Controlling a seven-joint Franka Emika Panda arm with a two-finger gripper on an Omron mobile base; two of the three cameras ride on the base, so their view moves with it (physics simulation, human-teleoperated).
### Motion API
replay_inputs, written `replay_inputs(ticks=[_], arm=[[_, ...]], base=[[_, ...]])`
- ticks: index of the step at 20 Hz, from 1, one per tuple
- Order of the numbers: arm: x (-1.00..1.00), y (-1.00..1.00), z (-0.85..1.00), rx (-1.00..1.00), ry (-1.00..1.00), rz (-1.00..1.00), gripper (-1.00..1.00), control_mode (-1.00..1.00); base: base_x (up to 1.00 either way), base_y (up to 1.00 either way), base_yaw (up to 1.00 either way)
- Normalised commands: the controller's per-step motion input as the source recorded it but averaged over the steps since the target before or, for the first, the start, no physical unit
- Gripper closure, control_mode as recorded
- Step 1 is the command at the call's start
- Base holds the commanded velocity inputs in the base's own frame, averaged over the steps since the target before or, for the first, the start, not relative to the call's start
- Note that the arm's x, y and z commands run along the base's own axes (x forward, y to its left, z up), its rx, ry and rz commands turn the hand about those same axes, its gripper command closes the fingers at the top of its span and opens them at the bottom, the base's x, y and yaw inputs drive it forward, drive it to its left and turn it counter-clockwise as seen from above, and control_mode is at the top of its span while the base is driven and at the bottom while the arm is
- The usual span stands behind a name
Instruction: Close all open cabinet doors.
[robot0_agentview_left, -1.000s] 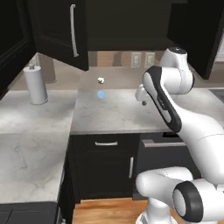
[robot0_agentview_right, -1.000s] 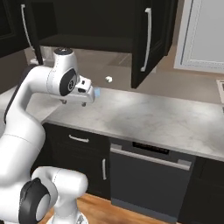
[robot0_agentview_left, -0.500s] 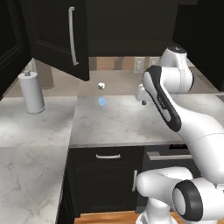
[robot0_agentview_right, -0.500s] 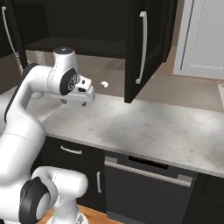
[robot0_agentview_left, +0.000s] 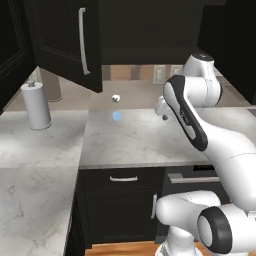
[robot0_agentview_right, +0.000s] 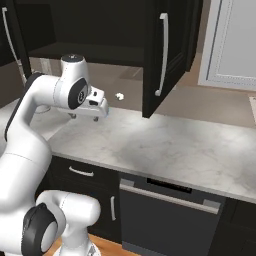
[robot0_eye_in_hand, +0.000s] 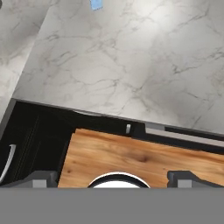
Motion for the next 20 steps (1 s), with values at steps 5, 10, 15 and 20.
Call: replay_inputs(ticks=[5, 10, 15, 20], arm=[[0.00, 0.00, 0.00, 0.00, 0.00, 0.00, -1.00, 1.00], [0.00, 0.00, 0.00, 0.00, 0.00, 0.00, -1.00, 1.00], [0.00, 0.00, 0.00, 0.00, 0.00, 0.00, -1.00, 1.00], [0.00, 0.00, 0.00, 0.00, 0.00, 0.00, -1.00, 1.00]], base=[[0.02, -0.10, 0.00], [0.11, -0.22, 0.03], [0.26, -0.22, 0.02], [0.21, -0.30, 0.00]])
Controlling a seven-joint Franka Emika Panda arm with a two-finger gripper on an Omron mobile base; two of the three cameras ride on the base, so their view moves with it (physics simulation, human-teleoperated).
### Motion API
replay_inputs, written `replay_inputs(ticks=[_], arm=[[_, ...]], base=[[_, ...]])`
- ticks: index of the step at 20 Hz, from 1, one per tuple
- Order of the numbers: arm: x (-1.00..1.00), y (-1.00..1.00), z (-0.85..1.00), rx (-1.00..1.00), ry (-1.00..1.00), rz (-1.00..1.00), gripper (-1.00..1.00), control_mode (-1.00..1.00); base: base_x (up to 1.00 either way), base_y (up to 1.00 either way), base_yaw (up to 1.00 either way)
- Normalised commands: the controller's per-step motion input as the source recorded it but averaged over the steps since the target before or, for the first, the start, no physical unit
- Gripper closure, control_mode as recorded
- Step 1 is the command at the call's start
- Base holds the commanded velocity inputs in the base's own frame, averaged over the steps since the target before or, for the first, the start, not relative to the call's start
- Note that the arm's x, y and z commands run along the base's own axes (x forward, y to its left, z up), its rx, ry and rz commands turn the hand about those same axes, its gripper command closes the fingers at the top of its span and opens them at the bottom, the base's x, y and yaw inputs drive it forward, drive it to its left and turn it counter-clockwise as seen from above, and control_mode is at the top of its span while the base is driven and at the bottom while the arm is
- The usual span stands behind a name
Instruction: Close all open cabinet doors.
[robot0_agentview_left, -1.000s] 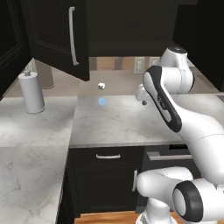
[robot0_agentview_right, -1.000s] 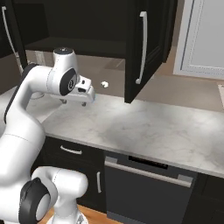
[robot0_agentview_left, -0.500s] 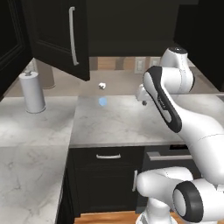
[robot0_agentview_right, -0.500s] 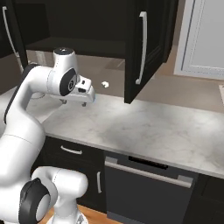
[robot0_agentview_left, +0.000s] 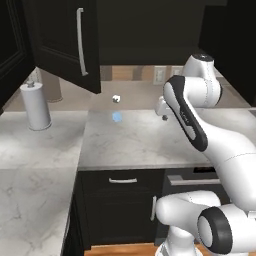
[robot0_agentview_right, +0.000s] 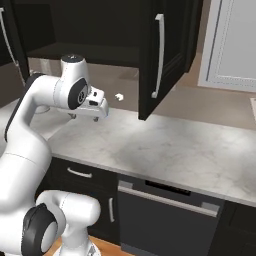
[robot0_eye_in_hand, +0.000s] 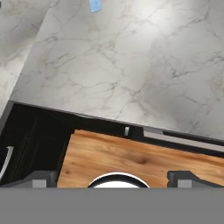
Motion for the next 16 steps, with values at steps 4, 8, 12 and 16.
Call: replay_inputs(ticks=[4, 8, 12, 16], arm=[[0.00, 0.00, 0.00, 0.00, 0.00, 0.00, -1.00, 1.00], [0.00, 0.00, 0.00, 0.00, 0.00, 0.00, -1.00, 1.00], [0.00, 0.00, 0.00, 0.00, 0.00, 0.00, -1.00, 1.00], [0.00, 0.00, 0.00, 0.00, 0.00, 0.00, -1.00, 1.00]], base=[[0.07, -0.35, 0.00], [0.08, -0.37, 0.00], [0.22, -0.14, 0.00], [0.41, -0.03, 0.02]])
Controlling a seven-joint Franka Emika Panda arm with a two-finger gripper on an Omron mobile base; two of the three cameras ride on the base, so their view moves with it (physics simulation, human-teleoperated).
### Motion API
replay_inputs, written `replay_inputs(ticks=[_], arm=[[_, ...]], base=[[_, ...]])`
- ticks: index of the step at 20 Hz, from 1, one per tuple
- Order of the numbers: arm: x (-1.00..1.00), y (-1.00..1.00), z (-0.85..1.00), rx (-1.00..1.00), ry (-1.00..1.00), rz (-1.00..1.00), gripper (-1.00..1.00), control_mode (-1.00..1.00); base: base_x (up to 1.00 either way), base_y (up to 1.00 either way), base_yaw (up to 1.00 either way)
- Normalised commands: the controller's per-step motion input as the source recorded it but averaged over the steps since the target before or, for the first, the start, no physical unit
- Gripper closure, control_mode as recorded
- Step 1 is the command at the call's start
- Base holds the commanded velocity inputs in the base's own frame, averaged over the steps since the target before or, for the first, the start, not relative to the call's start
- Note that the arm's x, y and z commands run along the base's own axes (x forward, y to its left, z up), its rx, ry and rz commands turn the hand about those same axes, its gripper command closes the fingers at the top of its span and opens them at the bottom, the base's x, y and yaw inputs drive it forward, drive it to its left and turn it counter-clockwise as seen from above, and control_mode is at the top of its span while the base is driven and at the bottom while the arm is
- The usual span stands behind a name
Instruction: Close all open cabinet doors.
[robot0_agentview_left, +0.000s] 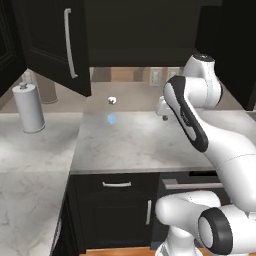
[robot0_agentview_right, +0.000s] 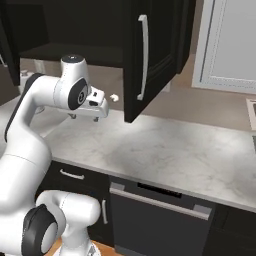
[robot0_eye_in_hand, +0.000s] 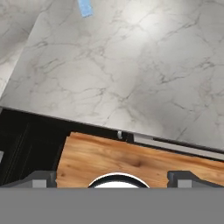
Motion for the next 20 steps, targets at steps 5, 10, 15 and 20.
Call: replay_inputs(ticks=[5, 10, 15, 20], arm=[[0.00, 0.00, 0.00, 0.00, 0.00, 0.00, -1.00, 1.00], [0.00, 0.00, 0.00, 0.00, 0.00, 0.00, -1.00, 1.00], [0.00, 0.00, 0.00, 0.00, 0.00, 0.00, -1.00, 1.00], [0.00, 0.00, 0.00, 0.00, 0.00, 0.00, -1.00, 1.00]], base=[[0.41, -0.02, 0.02], [0.41, 0.00, 0.01], [0.32, 0.00, 0.01], [0.16, 0.00, 0.00]])
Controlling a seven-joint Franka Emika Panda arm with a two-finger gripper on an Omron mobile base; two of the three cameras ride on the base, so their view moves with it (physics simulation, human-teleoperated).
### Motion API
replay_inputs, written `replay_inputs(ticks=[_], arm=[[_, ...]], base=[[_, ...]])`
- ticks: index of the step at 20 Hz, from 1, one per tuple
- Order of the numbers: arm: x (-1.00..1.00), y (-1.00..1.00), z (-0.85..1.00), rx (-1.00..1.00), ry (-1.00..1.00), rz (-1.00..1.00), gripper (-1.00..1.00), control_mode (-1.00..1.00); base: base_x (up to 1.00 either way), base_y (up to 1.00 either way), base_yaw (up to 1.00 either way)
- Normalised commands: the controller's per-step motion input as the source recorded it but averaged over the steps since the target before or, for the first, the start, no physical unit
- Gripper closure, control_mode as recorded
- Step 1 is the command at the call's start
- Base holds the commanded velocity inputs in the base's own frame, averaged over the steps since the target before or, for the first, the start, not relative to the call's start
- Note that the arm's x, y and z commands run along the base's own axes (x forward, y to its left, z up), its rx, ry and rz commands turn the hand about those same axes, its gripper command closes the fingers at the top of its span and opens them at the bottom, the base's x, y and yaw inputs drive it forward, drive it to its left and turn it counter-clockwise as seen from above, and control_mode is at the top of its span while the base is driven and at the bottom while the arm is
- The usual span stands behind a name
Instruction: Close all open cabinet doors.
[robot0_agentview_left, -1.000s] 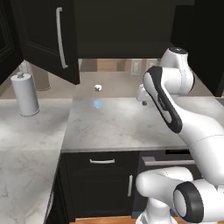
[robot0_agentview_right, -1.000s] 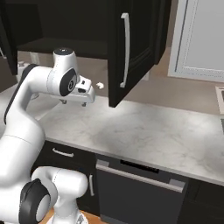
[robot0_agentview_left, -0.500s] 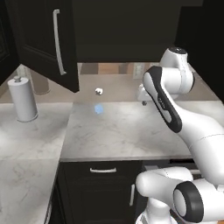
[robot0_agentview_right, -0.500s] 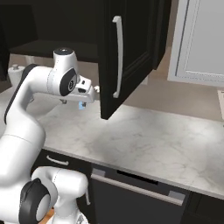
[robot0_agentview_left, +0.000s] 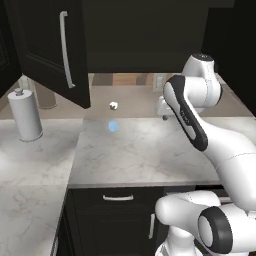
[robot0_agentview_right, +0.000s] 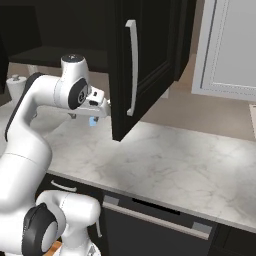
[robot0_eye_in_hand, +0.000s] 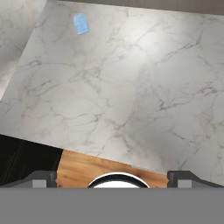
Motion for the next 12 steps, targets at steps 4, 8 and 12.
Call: replay_inputs(ticks=[4, 8, 12], arm=[[0.00, 0.00, 0.00, 0.00, 0.00, 0.00, -1.00, 1.00], [0.00, 0.00, 0.00, 0.00, 0.00, 0.00, -1.00, 1.00], [-0.06, 0.00, 0.00, 0.00, -0.01, 0.00, -1.00, -1.00]], base=[[0.00, 0.00, 0.00], [0.00, 0.00, 0.00], [-0.03, 0.00, 0.00]])
